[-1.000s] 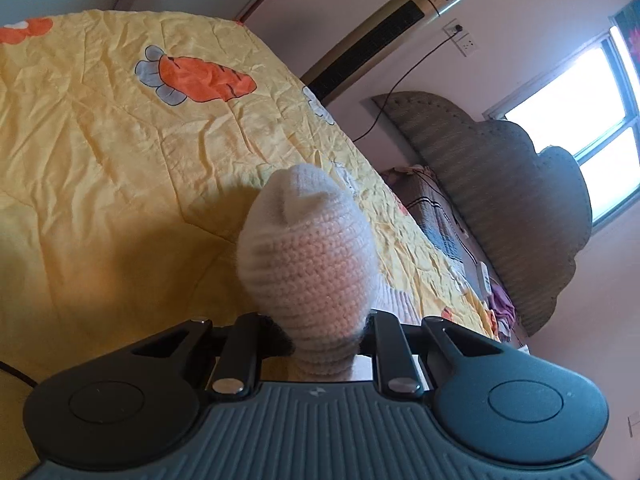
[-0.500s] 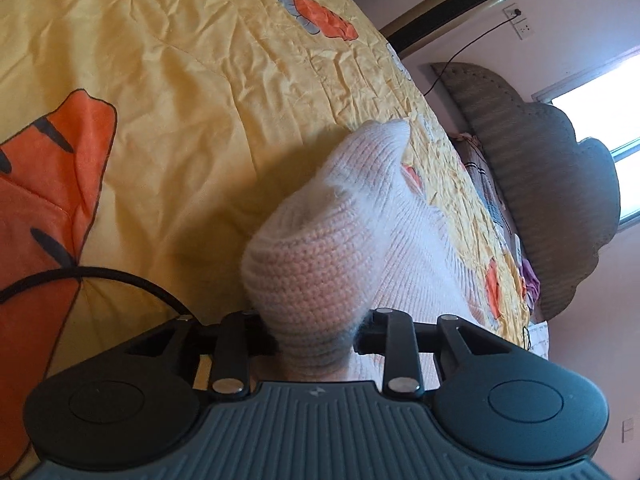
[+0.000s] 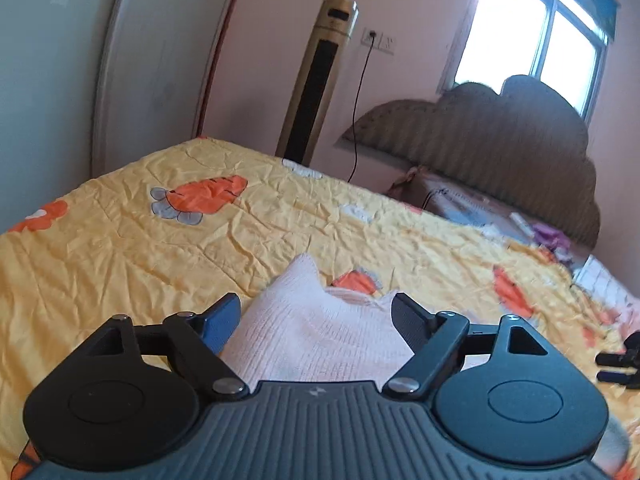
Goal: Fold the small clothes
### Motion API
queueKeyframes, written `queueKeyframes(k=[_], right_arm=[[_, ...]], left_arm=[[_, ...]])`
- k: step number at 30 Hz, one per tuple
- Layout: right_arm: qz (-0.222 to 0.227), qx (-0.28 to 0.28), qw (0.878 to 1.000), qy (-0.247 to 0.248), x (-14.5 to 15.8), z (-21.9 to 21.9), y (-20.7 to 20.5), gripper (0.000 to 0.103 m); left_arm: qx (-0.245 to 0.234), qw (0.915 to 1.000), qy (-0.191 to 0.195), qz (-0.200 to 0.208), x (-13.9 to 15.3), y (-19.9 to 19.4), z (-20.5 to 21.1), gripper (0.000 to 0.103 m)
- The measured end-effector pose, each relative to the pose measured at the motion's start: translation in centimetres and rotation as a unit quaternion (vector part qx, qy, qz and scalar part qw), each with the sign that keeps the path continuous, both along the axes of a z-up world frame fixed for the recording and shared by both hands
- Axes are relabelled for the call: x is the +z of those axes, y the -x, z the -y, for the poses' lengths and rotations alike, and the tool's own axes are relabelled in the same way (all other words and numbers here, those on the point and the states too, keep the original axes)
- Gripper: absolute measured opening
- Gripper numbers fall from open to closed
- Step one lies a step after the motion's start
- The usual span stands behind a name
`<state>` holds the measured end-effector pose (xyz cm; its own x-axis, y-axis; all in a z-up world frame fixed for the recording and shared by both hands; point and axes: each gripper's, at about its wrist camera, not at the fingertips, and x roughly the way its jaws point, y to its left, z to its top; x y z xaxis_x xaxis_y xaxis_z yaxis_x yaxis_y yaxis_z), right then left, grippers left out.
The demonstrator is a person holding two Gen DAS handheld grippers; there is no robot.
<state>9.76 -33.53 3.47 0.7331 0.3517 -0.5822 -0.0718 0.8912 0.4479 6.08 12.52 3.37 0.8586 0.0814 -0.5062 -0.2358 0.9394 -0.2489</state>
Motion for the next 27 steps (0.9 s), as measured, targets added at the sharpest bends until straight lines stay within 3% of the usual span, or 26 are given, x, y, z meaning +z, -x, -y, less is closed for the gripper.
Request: queueKeyframes(k=[2,5,9,10,11,12,15,17,19,21,24,27], right_arm=[[-0.015,0.031,0.999,0.023,-0.7,-1.4,-3.3,0.077],[-0.039,0.061,0.996,0.056,-2.3,-3.8,-6.4,0.072],[-0.064,0.095,0.991,0.075,-4.2,-5.5,-7.4,0.044],[-0.057,0.098,0.991,0.069,-4.2,-5.5,-7.2,0.035],[-0.059,0.098,0.992,0.053,-4.1,-5.2,-7.2,0.019],[-0.057,0.093,0.993,0.041,-3.8,-4.8,-6.9,0.013],[-0.024,0.082,0.995,0.054,-2.1,-4.5,-5.3,0.012],[-0.022,0.06,0.996,0.057,-2.3,-3.7,-4.9,0.012],[-0.047,0.045,0.997,0.04,-4.1,-2.9,-5.1,0.012],[-0.041,0.029,0.998,0.03,-4.9,-2.8,-4.9,0.012],[-0.033,0.02,0.998,0.045,-4.7,-3.3,-4.6,0.029],[-0.02,0.003,0.998,0.056,-2.9,-3.3,-3.7,0.043]], left_arm=[[0.009,0.9994,-0.009,-0.031,-1.3,-2.1,0.4,0.083],[-0.012,0.998,-0.005,-0.061,-2.4,-3.5,1.0,0.083],[-0.014,0.9958,-0.036,-0.083,-4.1,-4.2,1.9,0.084],[-0.01,0.9955,-0.037,-0.087,-4.1,-4.2,2.0,0.084],[-0.012,0.9961,-0.036,-0.079,-3.9,-4.0,2.1,0.084],[-0.014,0.997,-0.034,-0.068,-3.5,-3.6,2.1,0.084],[-0.042,0.998,-0.032,-0.034,-2.7,-3.0,2.7,0.084],[-0.05,0.9954,-0.034,-0.075,-3.9,-4.5,2.8,0.084],[-0.041,0.9922,-0.041,-0.111,-5.9,-5.7,2.6,0.086],[-0.045,0.9911,-0.072,-0.102,-6.5,-5.9,3.2,0.089],[-0.041,0.9914,-0.068,-0.104,-5.1,-5.2,3.7,0.09],[-0.056,0.9954,-0.046,-0.063,-2.9,-3.2,3.9,0.09]])
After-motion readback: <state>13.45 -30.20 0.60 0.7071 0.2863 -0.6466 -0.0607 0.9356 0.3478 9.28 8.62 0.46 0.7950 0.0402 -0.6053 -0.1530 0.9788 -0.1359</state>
